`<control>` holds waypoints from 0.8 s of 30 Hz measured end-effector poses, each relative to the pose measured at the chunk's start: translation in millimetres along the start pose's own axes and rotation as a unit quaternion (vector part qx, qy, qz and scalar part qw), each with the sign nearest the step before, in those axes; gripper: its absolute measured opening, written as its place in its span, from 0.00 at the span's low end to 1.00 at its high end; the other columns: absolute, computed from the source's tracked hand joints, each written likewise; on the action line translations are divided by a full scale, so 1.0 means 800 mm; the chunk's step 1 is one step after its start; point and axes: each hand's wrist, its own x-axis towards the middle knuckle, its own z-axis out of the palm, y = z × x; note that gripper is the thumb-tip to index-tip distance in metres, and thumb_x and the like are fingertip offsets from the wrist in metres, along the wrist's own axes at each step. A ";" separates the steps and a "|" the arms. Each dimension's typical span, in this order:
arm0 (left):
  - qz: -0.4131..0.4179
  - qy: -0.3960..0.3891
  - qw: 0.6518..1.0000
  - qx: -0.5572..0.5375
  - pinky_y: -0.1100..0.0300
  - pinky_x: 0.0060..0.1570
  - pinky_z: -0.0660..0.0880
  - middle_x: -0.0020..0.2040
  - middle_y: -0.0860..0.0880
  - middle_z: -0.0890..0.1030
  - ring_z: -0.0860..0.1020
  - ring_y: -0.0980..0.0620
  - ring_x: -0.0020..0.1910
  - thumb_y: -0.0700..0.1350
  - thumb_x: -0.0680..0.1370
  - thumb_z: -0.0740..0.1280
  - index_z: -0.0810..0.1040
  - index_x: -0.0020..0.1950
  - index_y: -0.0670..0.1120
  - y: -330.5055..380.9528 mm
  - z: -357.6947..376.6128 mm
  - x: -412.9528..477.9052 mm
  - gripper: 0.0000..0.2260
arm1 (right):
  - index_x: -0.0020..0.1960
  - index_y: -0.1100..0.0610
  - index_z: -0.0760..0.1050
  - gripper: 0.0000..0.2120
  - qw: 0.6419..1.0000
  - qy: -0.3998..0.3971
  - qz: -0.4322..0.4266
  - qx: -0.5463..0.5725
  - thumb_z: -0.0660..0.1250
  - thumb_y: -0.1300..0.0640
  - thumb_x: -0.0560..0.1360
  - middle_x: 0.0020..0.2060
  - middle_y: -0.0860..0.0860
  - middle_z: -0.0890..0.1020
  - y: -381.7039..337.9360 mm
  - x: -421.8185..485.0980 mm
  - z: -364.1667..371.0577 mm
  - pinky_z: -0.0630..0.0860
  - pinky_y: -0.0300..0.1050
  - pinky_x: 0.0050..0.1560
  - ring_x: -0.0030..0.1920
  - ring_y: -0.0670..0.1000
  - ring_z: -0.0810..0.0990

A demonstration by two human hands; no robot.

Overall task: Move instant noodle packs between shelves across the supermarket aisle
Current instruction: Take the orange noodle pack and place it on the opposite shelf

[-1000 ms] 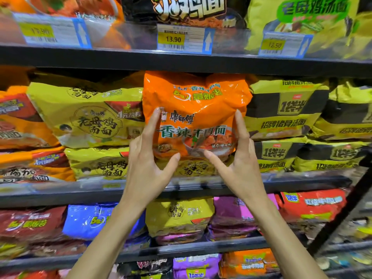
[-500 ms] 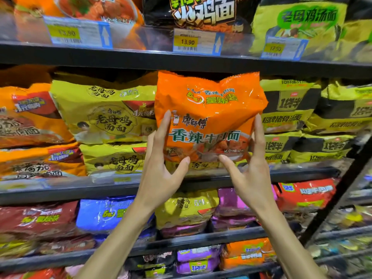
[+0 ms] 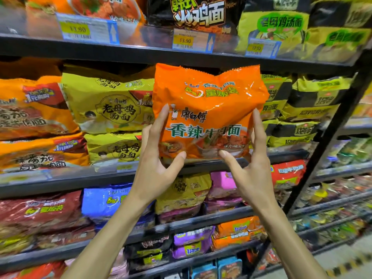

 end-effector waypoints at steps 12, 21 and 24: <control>0.026 -0.010 1.000 0.010 0.44 0.73 0.70 0.80 0.54 0.61 0.65 0.50 0.79 0.37 0.77 0.73 0.55 0.80 0.57 0.085 -0.047 -0.026 0.39 | 0.78 0.32 0.46 0.46 1.000 -0.002 -0.020 0.005 0.73 0.58 0.77 0.71 0.20 0.55 -0.079 -0.033 -0.033 0.59 0.34 0.73 0.76 0.35 0.57; 0.032 0.008 0.997 0.063 0.57 0.72 0.70 0.75 0.73 0.60 0.62 0.67 0.77 0.36 0.76 0.74 0.56 0.78 0.61 0.140 -0.102 -0.056 0.40 | 0.78 0.31 0.48 0.47 0.998 -0.014 -0.046 0.042 0.75 0.56 0.75 0.70 0.23 0.59 -0.139 -0.049 -0.035 0.67 0.56 0.74 0.76 0.42 0.63; 0.043 0.017 0.997 0.068 0.65 0.74 0.66 0.75 0.72 0.61 0.63 0.66 0.76 0.36 0.76 0.74 0.57 0.79 0.59 0.152 -0.130 -0.051 0.40 | 0.78 0.31 0.48 0.47 0.997 -0.013 -0.067 0.043 0.75 0.57 0.75 0.69 0.20 0.58 -0.163 -0.040 -0.024 0.67 0.53 0.74 0.76 0.42 0.63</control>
